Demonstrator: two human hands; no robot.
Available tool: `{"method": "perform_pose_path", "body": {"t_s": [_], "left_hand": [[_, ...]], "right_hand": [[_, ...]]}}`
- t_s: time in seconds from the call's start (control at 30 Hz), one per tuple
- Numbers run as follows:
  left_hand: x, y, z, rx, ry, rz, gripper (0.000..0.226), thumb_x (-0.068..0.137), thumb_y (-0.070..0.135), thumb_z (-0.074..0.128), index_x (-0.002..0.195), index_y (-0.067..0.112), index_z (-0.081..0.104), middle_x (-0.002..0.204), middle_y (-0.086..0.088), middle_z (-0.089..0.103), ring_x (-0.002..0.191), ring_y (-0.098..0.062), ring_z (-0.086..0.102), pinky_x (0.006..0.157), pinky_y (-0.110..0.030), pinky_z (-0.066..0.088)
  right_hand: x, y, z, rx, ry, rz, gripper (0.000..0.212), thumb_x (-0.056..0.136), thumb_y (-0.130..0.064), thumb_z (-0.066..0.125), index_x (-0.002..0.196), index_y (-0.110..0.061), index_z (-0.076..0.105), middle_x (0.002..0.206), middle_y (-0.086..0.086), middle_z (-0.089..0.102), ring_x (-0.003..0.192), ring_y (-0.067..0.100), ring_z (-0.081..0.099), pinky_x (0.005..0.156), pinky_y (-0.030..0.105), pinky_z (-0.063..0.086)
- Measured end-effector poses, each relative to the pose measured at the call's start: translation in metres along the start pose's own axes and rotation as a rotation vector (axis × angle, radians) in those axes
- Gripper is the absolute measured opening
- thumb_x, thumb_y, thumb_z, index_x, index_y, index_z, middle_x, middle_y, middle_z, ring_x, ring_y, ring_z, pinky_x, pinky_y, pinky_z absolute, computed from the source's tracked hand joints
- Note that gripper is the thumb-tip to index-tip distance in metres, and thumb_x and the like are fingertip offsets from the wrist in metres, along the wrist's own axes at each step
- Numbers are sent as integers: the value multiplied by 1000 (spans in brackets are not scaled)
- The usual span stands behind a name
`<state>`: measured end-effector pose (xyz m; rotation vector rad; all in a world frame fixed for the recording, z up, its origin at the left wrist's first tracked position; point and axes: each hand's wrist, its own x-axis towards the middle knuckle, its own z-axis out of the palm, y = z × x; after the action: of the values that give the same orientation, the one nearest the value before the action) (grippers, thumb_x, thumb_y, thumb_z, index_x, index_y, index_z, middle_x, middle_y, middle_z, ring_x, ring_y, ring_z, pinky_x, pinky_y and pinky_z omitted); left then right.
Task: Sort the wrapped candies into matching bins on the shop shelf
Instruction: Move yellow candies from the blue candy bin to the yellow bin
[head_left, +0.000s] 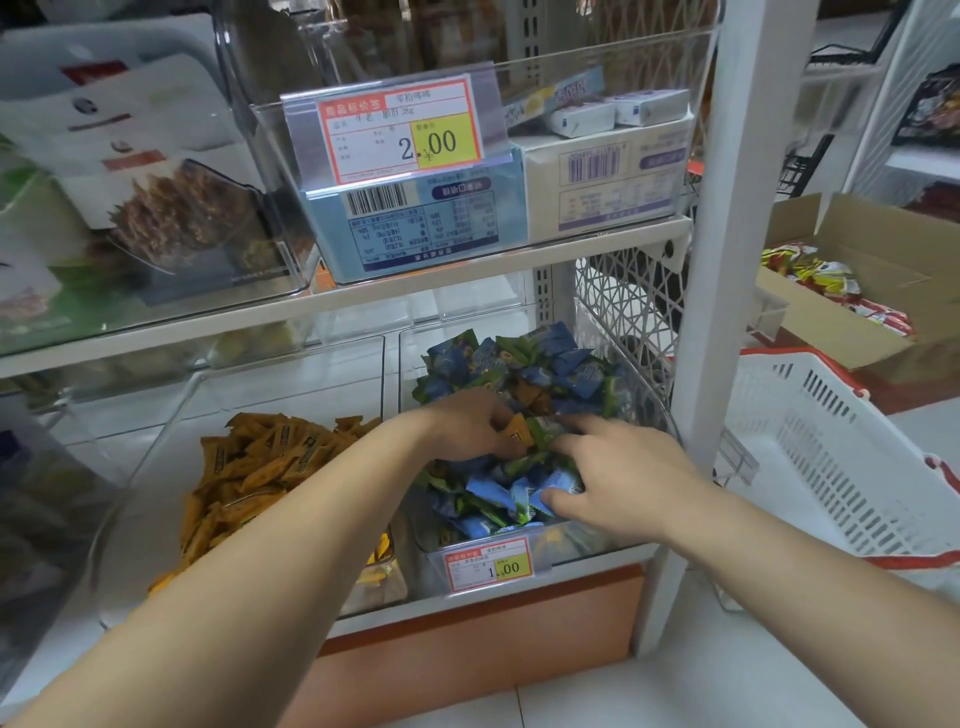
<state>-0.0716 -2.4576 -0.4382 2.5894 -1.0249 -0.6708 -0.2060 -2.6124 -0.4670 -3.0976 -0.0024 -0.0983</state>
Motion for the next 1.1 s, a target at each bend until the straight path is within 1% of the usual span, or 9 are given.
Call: {"method": "perform_pose_path", "body": {"t_s": [0.17,0.3,0.4,0.47,0.57,0.7,0.87,1.0,1.1], "left_hand": [[-11,0,-8,-75,202,41,25,89,36,71,84,13,65,72,3,55,68,-15,50,63,-30,36],[-24,0,-15,-305,462,47,31,85,41,75,91,12,67,79,2,63,77,-17,60,68,-32,48],[-34,10,-11,-662,504,67,17,81,36,81,90,25,72,81,11,72,79,-8,68,65,-20,52],[-37,18,-3,-891,514,63,20,77,34,84,92,27,72,91,8,76,88,-13,72,75,-29,58],[-35,33,9,-1088,538,15,35,75,40,83,102,21,70,99,1,76,92,-20,73,78,-35,60],[-29,52,18,-1282,559,-31,23,86,29,75,101,12,70,89,-3,77,77,-18,74,65,-29,59],[-23,61,22,-1271,484,-85,22,90,31,72,99,11,75,86,-7,77,69,-16,73,62,-28,58],[-18,48,12,-1109,399,-69,16,88,36,73,94,21,77,87,0,77,75,-11,74,61,-23,57],[-4,29,1,-540,579,-54,9,92,35,67,86,32,74,87,15,73,84,-6,67,74,-23,53]], "right_hand": [[2,-3,1,-25,33,-10,65,80,-71,49,132,-33,56,146,-3,46,122,25,54,85,37,51],[4,-6,-11,96,231,4,63,81,-67,53,133,-31,58,132,-5,58,115,22,57,88,37,51],[7,-6,-20,469,386,92,51,87,-52,56,132,-28,59,118,-7,66,109,15,60,86,29,49],[9,-7,-24,801,398,159,45,93,-44,58,135,-28,56,112,-18,67,103,-1,62,85,12,43],[13,-14,-26,1247,290,183,36,101,-38,51,137,-34,53,116,-15,68,110,7,64,99,32,50],[15,-21,-27,1623,166,112,29,103,-22,52,113,-49,50,115,-9,68,100,11,71,74,27,60],[15,-9,-20,1506,258,139,42,93,-14,69,121,-36,48,118,3,65,93,16,73,69,32,62],[16,6,-19,1193,389,224,34,90,-17,68,110,-38,50,97,-8,67,80,6,68,61,16,52],[18,15,-19,896,458,312,9,91,-25,57,88,-27,49,81,-4,62,71,8,58,56,25,39]]}}
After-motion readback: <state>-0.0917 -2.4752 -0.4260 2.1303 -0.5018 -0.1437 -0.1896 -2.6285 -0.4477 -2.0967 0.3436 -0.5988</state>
